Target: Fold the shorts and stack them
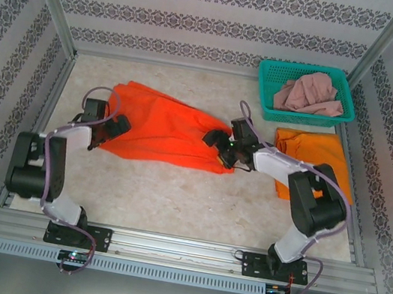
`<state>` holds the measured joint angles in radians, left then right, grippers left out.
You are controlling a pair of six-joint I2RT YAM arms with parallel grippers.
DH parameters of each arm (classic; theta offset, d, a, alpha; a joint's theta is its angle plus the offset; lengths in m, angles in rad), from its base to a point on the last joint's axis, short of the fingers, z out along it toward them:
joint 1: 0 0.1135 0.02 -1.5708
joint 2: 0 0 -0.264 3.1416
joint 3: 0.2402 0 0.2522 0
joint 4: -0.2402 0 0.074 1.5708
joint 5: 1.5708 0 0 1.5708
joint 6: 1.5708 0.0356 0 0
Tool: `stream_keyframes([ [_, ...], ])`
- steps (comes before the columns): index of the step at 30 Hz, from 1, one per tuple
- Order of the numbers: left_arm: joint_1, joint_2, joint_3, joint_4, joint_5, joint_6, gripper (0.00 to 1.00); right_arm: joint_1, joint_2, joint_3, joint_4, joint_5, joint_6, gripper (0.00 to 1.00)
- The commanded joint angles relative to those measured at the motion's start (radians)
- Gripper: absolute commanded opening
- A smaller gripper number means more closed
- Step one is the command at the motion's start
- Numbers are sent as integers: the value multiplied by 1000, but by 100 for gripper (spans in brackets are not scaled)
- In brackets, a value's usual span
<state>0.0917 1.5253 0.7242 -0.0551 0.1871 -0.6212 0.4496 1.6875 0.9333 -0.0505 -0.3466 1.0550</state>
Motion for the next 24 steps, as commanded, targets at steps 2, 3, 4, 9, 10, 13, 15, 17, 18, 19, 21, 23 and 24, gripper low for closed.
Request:
stream_keyframes([
  [2, 8, -193, -41, -81, 31, -37, 100, -19, -177, 10, -88, 9, -97, 85],
  [3, 8, -224, -34, -96, 43, -41, 100, -26, -201, 26, -92, 20, -107, 85],
  [4, 9, -246, -24, -104, 53, -43, 100, -33, -211, 39, -91, 29, -109, 85],
  [9, 2, -249, 3, -39, 127, -90, 100, -75, -115, 170, -101, 17, -119, 84],
  [10, 1, -231, 4, -25, 133, -92, 100, -80, -84, 198, -105, 6, -119, 84],
  [13, 0, -155, 11, 6, 134, -99, 100, -87, 23, 266, -101, -18, -114, 84],
  [15, -1, -100, 1, 32, 130, -107, 100, -100, 93, 294, -94, -15, -114, 84],
  [17, -1, -58, -17, 48, 109, -110, 100, -119, 150, 308, -102, -2, -120, 84],
  [18, 0, -40, -27, 52, 97, -109, 100, -131, 178, 308, -103, 1, -122, 84],
  [19, 0, -26, -37, 51, 84, -109, 100, -141, 200, 306, -102, 3, -123, 84],
  [21, 1, -7, -65, 53, 65, -102, 100, -161, 241, 293, -97, 9, -126, 84],
  [23, 2, -4, -93, 57, 48, -98, 100, -177, 263, 283, -102, 23, -139, 84],
  [24, 3, -8, -107, 57, 38, -96, 100, -187, 268, 277, -104, 29, -147, 84],
])
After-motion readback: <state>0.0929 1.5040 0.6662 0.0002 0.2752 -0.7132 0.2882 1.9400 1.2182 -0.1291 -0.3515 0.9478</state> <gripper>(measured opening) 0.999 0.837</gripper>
